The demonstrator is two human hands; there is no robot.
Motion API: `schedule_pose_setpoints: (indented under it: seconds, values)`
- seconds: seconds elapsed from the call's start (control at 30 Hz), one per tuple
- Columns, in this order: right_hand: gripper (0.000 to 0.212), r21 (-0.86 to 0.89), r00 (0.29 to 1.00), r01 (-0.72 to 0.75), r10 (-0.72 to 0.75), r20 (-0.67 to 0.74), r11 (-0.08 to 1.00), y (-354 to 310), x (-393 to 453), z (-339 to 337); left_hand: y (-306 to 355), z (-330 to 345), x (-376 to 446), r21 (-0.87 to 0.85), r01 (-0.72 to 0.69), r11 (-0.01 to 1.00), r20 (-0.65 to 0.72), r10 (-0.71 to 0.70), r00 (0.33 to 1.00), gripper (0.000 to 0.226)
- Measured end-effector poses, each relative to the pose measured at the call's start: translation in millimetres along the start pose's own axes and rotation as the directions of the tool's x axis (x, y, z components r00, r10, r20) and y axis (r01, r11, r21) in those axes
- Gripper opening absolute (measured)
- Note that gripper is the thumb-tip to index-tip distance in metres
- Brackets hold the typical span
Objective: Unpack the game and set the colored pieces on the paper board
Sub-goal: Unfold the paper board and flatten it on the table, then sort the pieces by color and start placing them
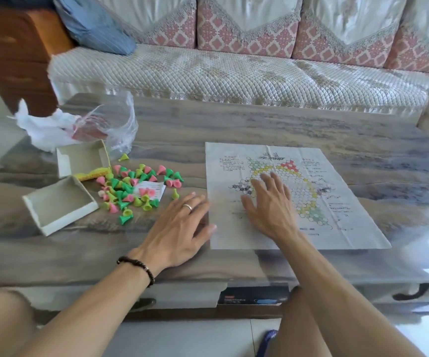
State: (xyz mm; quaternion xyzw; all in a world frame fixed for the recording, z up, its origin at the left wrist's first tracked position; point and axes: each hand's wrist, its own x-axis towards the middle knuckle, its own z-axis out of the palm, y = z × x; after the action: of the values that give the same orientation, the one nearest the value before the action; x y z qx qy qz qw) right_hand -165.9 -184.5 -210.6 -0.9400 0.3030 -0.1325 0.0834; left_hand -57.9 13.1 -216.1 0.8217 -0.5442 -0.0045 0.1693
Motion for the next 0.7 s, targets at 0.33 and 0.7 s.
schedule_pose_setpoints:
  seconds: [0.33,0.7]
  values:
    - [0.047,0.363,0.966,0.229,-0.257,0.03,0.903,-135.9,14.3,30.9,-76.8,-22.2,-62.1,-0.037,0.308,0.951,-0.39,-0.297,0.871,0.058]
    - [0.027,0.381,0.974,0.156,-0.205,0.092,0.912,-142.4,4.3,23.9,-86.1,-35.1,-26.7,0.12,0.25,0.961,-0.362,-0.192,0.912,0.033]
